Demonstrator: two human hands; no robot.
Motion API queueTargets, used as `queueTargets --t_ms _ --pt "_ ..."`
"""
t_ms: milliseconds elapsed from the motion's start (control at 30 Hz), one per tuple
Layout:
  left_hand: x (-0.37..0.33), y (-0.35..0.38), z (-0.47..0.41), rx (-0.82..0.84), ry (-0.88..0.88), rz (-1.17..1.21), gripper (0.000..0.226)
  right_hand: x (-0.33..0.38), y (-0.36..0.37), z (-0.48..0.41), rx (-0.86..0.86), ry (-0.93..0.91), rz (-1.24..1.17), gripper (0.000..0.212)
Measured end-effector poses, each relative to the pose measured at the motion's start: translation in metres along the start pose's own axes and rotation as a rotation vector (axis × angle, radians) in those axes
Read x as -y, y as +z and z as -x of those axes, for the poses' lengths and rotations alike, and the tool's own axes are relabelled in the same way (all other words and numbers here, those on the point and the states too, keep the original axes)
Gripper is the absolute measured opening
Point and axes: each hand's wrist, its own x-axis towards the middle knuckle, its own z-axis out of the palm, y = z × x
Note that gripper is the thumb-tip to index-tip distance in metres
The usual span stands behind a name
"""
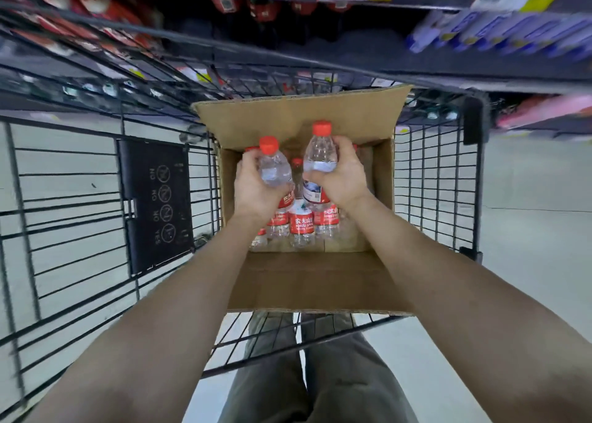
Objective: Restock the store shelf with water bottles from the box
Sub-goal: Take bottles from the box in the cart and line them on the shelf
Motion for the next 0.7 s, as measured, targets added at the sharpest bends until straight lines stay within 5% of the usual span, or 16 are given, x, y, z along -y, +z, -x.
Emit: queueTargets --t_ms 267,700 --pt "-0.046 -0.072 0.037 -0.029 0.198 0.161 0.069 0.073 -0.038 0.042 0.049 -0.146 -0.157 0.071" --pt "-0.092 -0.240 0.123 -0.192 0.348 0.315 0.071 0.228 -0.016 0.131 0.203 -0.516 0.006 0.075"
